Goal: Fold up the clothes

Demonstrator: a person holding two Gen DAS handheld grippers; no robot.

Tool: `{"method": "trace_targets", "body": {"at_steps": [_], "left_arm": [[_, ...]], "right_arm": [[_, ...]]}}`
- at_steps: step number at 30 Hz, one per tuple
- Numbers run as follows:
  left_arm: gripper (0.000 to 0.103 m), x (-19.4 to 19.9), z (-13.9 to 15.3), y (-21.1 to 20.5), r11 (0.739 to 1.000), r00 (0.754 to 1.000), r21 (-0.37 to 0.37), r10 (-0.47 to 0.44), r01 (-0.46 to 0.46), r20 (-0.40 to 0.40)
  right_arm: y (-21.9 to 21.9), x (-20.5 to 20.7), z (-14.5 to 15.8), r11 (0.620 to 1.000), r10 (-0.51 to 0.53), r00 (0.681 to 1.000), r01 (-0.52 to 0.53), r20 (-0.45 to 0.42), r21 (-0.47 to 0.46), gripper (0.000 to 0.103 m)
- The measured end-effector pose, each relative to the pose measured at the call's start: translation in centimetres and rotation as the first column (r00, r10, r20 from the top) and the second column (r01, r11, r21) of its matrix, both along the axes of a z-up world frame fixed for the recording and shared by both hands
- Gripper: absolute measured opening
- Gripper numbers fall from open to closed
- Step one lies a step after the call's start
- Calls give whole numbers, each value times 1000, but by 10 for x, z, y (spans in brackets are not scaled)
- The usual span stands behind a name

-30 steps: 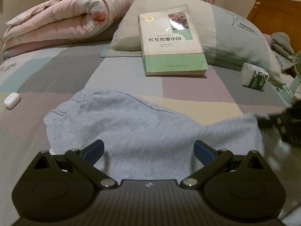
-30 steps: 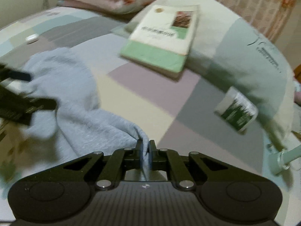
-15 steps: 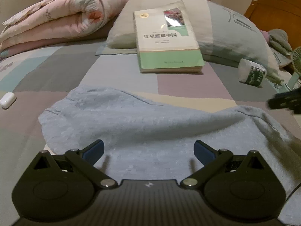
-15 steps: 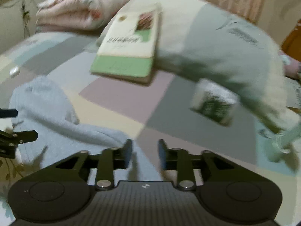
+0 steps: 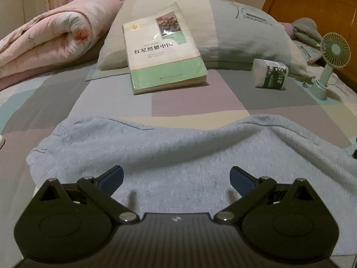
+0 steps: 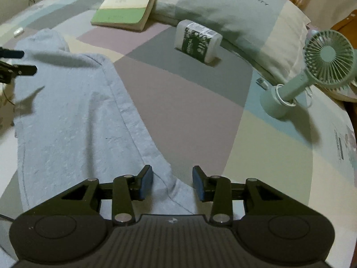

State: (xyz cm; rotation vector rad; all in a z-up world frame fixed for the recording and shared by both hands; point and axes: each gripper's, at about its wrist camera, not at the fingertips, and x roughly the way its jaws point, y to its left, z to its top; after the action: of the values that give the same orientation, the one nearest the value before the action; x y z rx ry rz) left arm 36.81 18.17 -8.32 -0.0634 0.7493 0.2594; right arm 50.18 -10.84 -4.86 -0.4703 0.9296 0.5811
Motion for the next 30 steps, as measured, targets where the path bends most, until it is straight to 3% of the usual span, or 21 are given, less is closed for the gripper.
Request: {"method": "trace_targets", "body": {"at_steps": [9,10,12,15,20,24,30], "left_arm": [[101,3,-3,-11,999,999,20,-34,34,-9],[101,3,-3,-11,999,999,17,-38,38,-6],[101,4,-4,-12,999,999,17,-39,39,-8],[101,4,-5,-13,999,999,24,-36,37,-14],[101,4,-4,-13,999,999,25,-38,38,-11],[101,3,-4,-10,999,1000,19,-28,28,-14],[101,1,-2,1,1000,1000,6,7,-7,-11]], "right_arm": [[-10,2,-11,998,43,999,-42,-25,37,43],[-9,2,-13,998,47,999,-45,-28,41,41],[-9,3,-16,997,55,998,-53,-35,49,14],[-11,6,-16,997,37,999,-35,-22,66,9],[-22,27,-4,983,-145,989,139,42,119,12],[-14,25,-3,984,-162,986,158,45,81,25],[-23,9,28,984,-168,981,160,93,80,39]]}}
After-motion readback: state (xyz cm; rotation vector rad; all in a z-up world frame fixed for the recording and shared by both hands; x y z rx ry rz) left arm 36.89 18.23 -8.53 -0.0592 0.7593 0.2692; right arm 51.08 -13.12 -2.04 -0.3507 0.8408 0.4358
